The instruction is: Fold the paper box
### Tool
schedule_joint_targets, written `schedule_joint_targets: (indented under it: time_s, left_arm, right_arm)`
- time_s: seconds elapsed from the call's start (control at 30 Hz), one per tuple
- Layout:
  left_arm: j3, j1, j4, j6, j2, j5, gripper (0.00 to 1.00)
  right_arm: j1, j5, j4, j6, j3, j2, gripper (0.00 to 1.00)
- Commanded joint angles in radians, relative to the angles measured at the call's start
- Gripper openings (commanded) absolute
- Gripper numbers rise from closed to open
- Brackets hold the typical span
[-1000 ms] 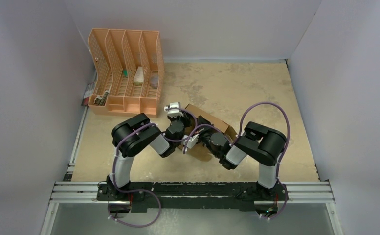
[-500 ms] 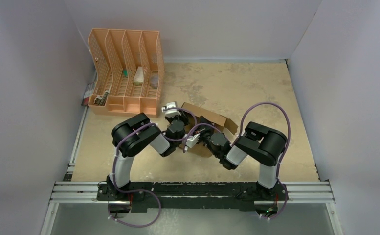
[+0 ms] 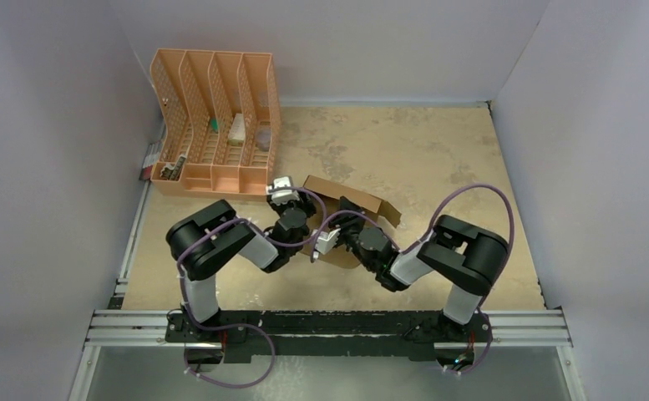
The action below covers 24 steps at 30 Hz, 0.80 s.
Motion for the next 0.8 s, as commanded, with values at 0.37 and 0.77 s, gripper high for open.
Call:
schedule_joint_targets:
  time_s: [0.37,0.77]
  left_arm:
    - [-0.173,-0.002,-0.282,-0.168,-0.381,0.138,0.59]
    - [-0.039,0.086,-0.845,-0.023,-0.774,0.368,0.77]
  right_arm:
    - [0.004,-0.005,-0.249,0.209,-0.028,-0.295,0.55]
    - [-0.064,-0.113,-1.078,0.704,0.169,-0.710,0.66]
